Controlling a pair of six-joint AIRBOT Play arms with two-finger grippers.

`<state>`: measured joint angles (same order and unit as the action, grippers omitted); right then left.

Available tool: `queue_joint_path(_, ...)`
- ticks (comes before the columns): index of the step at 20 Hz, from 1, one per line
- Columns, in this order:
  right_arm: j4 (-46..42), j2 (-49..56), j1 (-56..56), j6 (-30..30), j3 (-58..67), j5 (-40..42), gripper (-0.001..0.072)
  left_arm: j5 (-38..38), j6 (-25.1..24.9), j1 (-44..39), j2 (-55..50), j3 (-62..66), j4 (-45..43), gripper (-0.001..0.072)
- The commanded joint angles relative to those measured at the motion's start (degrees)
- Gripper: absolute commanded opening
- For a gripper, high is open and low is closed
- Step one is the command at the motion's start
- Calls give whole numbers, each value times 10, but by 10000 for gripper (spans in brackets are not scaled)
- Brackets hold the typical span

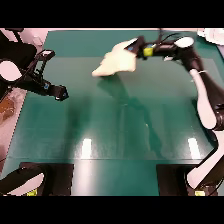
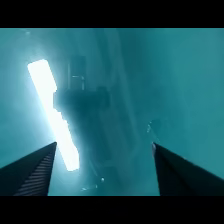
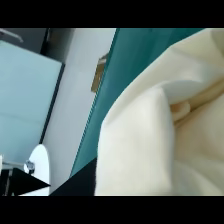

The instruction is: Fold the shirts.

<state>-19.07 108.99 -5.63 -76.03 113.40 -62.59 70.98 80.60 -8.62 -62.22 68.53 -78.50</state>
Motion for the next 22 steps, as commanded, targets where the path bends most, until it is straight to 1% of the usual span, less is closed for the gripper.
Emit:
queue_joint_path(1, 0, -5, 104, -30, 41, -25, 21, 16, 2, 0, 0, 0, 48, 712)
queue_joint_path(5, 0, -43, 242, -31, -19, -26, 20, 41, 5, 0, 0, 0, 75, 713)
queue_joint_path(7, 0, -54, 312, -31, -35, -40, 21, 53, 7, 0, 0, 0, 83, 712)
queue_joint_path(11, 0, -58, 457, -33, -30, -127, 21, 60, 19, 0, 0, 0, 114, 713)
queue_joint_path(15, -3, -68, 570, -61, -30, -232, 20, 59, 19, 0, 0, 0, 135, 712)
queue_joint_path(16, -15, -76, 589, -68, -30, -249, 19, 59, 19, 0, 0, 0, 135, 712)
queue_joint_path(17, -49, -92, 606, -83, -30, -259, 19, 60, 19, 0, 0, 0, 135, 712)
queue_joint_path(19, -147, -132, 633, -103, -30, -264, 18, 60, 19, 0, 0, 0, 143, 712)
queue_joint_path(22, -288, -185, 652, -162, -30, -279, 18, 59, 19, 0, 0, 0, 147, 712)
